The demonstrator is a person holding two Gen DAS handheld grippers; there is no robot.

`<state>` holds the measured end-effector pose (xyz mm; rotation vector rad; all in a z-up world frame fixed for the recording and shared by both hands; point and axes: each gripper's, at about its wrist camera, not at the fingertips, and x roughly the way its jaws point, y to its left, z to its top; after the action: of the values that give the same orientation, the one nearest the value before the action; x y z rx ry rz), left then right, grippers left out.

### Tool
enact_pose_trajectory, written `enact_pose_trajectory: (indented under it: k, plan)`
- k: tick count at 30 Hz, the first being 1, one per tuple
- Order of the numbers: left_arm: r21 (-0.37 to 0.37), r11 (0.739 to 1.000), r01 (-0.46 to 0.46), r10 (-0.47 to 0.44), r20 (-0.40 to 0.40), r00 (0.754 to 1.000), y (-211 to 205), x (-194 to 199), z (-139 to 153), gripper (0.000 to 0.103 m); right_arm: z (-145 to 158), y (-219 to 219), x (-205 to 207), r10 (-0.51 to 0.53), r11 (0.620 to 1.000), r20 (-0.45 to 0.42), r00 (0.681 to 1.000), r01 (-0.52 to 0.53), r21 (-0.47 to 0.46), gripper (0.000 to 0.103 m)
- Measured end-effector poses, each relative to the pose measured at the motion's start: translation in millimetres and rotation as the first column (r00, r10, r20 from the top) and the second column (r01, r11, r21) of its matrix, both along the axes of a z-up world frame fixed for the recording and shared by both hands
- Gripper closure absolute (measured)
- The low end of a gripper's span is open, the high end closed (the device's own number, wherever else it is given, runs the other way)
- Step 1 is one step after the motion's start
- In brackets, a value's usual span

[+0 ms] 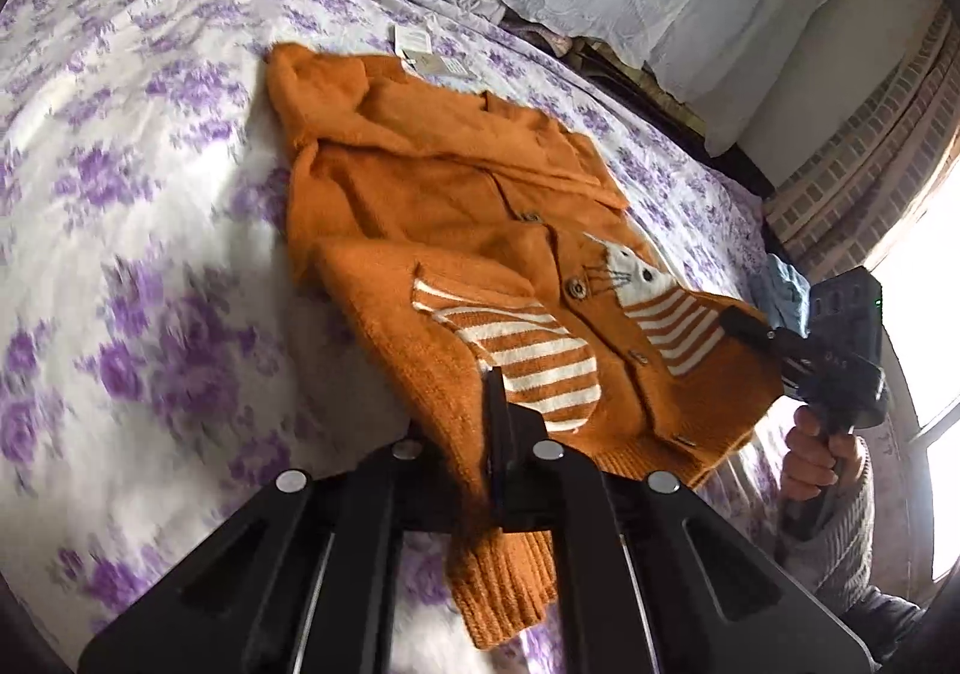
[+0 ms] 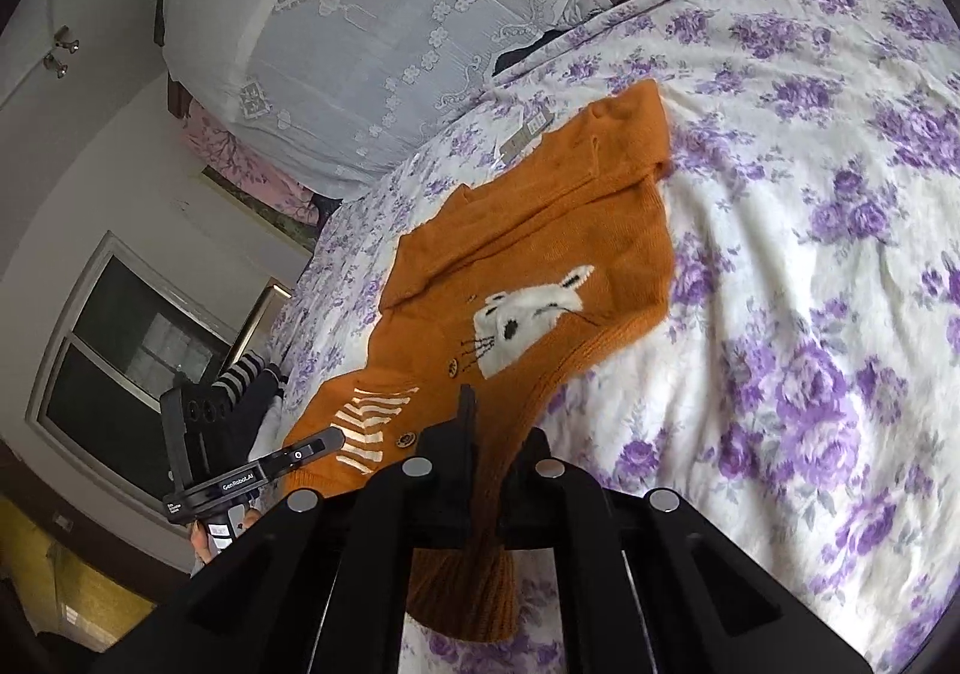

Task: Fold small clothes
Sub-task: 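Grasp the ribbed hem with the left tool and lift it toward the collar, then lay the held hem over the cardigan toward the collar and open both tools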

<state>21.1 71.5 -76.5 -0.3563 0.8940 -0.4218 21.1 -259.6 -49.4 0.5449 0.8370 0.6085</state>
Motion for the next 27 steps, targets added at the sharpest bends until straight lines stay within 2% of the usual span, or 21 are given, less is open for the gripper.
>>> enact_pose_trajectory:
  k: [6,13,18,22,27]
  plan:
    - [0.031,0.999,-0.031,0.031,0.020,0.999,3.4,27.5,16.0,0.098,12.6,8.1,31.6,-0.017,1.000,-0.006,1.000,0.017,0.007,0.098]
    - [0.049,0.998,-0.036,0.033,0.068,0.997,2.8,48.3,38.5,0.097,31.4,6.0,60.1,-0.050,0.996,0.012,0.999,0.049,0.078,0.098]
    - [-0.005,0.998,-0.058,0.059,0.079,0.995,9.3,69.1,57.1,0.097,45.8,1.3,83.7,-0.090,0.984,0.023,0.996,0.085,0.159,0.098]
    - [-0.075,0.991,-0.109,0.115,0.074,0.991,20.9,93.1,69.2,0.097,46.4,-0.7,105.9,-0.119,0.970,-0.002,0.993,0.117,0.213,0.097]
    - [-0.130,0.975,-0.181,0.183,0.007,0.983,33.2,127.3,61.1,0.097,33.6,0.1,137.1,-0.139,0.957,-0.050,0.989,0.147,0.251,0.097]
